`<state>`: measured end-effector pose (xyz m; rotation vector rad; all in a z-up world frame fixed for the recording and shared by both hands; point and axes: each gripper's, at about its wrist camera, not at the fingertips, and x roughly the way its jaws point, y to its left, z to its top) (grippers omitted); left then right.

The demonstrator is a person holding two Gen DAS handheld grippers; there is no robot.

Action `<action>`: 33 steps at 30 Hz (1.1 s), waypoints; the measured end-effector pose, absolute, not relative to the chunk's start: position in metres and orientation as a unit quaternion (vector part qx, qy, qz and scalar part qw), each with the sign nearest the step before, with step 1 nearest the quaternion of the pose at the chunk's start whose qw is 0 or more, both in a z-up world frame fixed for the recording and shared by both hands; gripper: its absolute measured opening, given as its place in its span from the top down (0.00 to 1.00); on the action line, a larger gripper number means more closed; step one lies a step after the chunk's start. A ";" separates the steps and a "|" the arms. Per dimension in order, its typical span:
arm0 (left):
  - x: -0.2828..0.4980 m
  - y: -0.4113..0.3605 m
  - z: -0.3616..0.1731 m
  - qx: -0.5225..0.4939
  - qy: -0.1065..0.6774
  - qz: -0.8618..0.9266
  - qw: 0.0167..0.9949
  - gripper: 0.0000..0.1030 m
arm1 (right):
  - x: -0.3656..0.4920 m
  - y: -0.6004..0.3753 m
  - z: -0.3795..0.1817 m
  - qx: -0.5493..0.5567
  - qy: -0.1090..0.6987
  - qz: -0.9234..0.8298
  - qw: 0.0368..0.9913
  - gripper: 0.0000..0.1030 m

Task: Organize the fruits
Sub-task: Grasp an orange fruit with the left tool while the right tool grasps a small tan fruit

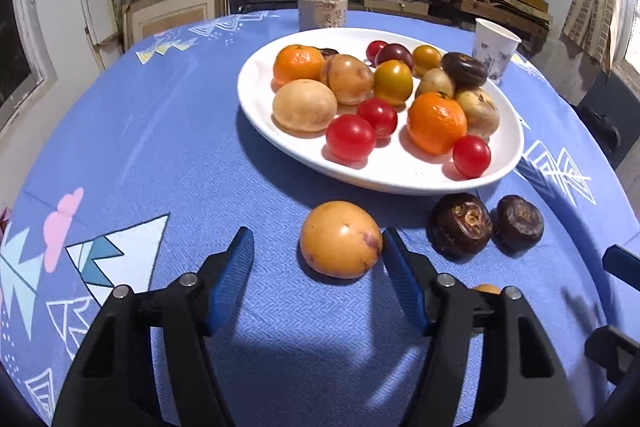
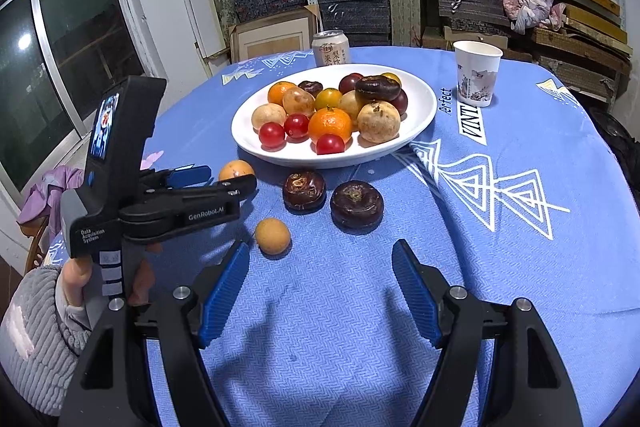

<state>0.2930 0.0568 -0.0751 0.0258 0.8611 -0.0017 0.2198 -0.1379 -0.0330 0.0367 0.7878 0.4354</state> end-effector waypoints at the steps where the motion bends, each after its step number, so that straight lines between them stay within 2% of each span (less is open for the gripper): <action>1: 0.292 0.055 -0.075 0.019 0.415 0.001 0.910 0.39 | 0.220 -0.137 -0.033 0.017 0.381 0.211 0.900 0.27; 4: 0.292 0.050 -0.075 0.030 0.412 -0.006 0.910 0.48 | 0.220 -0.137 -0.033 0.017 0.381 0.212 0.900 0.27; 6: 0.291 0.049 -0.074 0.032 0.411 -0.008 0.911 0.59 | 0.220 -0.136 -0.034 0.016 0.382 0.213 0.899 0.27; 7: 0.291 0.049 -0.074 0.032 0.411 -0.009 0.911 0.60 | 0.220 -0.135 -0.035 0.015 0.383 0.213 0.899 0.27; 25: 0.271 0.061 -0.052 0.026 0.364 0.018 0.931 0.60 | 0.216 -0.096 -0.052 0.002 0.386 0.221 0.896 0.27; 33: 0.268 0.065 -0.043 0.014 0.359 0.012 0.933 0.60 | 0.230 -0.080 -0.065 -0.012 0.408 0.205 0.890 0.32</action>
